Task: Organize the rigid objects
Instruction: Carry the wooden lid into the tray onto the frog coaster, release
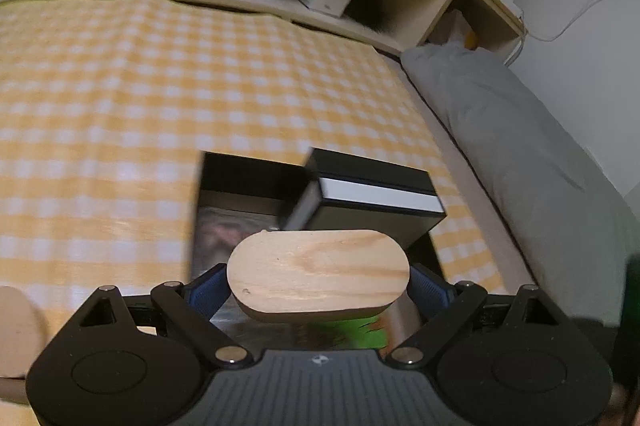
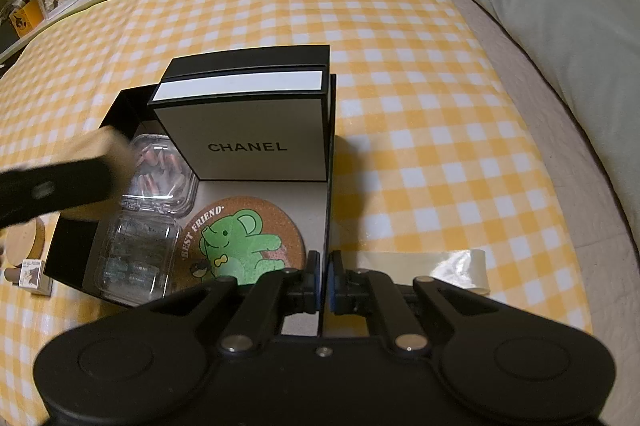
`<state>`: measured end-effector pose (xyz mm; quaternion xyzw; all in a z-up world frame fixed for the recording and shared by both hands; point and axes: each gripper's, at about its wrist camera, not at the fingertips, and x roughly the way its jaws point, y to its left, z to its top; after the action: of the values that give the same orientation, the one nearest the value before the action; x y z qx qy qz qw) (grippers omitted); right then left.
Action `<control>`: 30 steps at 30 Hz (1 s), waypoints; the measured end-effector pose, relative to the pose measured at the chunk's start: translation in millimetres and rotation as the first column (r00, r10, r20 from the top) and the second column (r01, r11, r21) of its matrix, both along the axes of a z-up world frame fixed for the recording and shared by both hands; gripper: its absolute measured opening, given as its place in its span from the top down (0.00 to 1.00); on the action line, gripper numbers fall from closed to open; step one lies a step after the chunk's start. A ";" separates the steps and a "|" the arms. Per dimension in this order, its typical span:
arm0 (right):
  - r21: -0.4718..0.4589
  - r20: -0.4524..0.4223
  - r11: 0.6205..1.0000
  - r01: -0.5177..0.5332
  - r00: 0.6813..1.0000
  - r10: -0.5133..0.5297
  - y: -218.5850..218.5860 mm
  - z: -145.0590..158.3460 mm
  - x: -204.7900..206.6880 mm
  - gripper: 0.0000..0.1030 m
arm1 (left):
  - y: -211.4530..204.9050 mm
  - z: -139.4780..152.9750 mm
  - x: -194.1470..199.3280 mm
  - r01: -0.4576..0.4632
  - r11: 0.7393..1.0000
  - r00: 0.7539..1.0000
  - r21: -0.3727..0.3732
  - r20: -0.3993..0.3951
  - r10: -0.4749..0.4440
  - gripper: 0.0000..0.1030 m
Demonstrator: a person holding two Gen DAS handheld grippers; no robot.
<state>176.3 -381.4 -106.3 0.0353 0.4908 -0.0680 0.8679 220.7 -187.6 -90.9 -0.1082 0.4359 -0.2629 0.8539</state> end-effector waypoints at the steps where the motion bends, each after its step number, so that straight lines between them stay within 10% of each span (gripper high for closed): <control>1: 0.000 0.000 1.000 0.000 1.000 0.000 -0.1 0.0 -0.2 0.96 | -9.5 -4.0 2.8 0.006 1.000 1.000 -0.003 -0.018 -0.006 0.09; 30: 0.037 0.001 0.999 0.002 1.000 -0.002 -2.3 1.7 -3.2 0.95 | -61.9 -31.5 4.2 0.059 0.997 0.996 0.041 -0.065 -0.057 0.03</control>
<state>173.1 -383.7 -104.6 0.0520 0.4916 -0.0597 0.8672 224.9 -249.5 -122.4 -0.0855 0.4714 -0.2745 0.8337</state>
